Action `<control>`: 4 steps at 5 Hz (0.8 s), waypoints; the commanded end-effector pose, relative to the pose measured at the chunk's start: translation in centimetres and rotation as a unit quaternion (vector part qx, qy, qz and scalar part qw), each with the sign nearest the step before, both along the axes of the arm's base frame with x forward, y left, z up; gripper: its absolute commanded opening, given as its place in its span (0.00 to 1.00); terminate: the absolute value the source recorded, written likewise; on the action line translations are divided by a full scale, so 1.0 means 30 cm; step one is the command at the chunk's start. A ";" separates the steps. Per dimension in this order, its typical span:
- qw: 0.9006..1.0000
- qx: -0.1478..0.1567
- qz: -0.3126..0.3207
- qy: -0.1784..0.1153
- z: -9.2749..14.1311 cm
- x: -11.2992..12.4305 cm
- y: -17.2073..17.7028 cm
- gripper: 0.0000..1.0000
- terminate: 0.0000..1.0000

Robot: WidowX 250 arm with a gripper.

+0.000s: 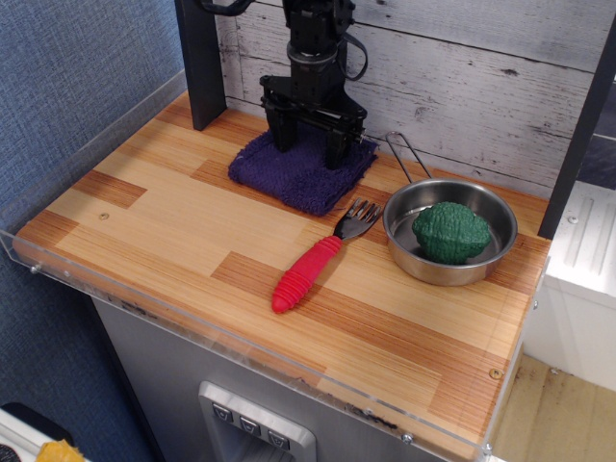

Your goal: Pick up the purple cloth and place it in the front of the table to the left of the red fork

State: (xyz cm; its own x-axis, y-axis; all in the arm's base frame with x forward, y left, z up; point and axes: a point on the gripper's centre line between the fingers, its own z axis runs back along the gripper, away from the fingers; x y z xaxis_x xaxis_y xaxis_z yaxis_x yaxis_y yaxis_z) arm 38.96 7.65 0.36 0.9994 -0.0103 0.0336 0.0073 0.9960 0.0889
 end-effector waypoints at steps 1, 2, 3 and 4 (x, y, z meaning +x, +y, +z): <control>0.996 -0.021 0.025 0.089 -0.086 -0.234 0.037 1.00 0.00; 0.994 -0.019 0.002 0.104 -0.082 -0.303 0.059 1.00 0.00; 0.994 -0.012 -0.042 0.103 -0.080 -0.364 0.059 1.00 0.00; 0.997 -0.006 -0.059 0.054 -0.041 -0.418 0.040 1.00 0.00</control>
State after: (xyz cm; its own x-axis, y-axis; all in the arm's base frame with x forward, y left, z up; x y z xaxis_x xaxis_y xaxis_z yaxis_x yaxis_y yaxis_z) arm 28.55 8.65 0.73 0.9941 -0.1079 0.0100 0.1066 0.9900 0.0927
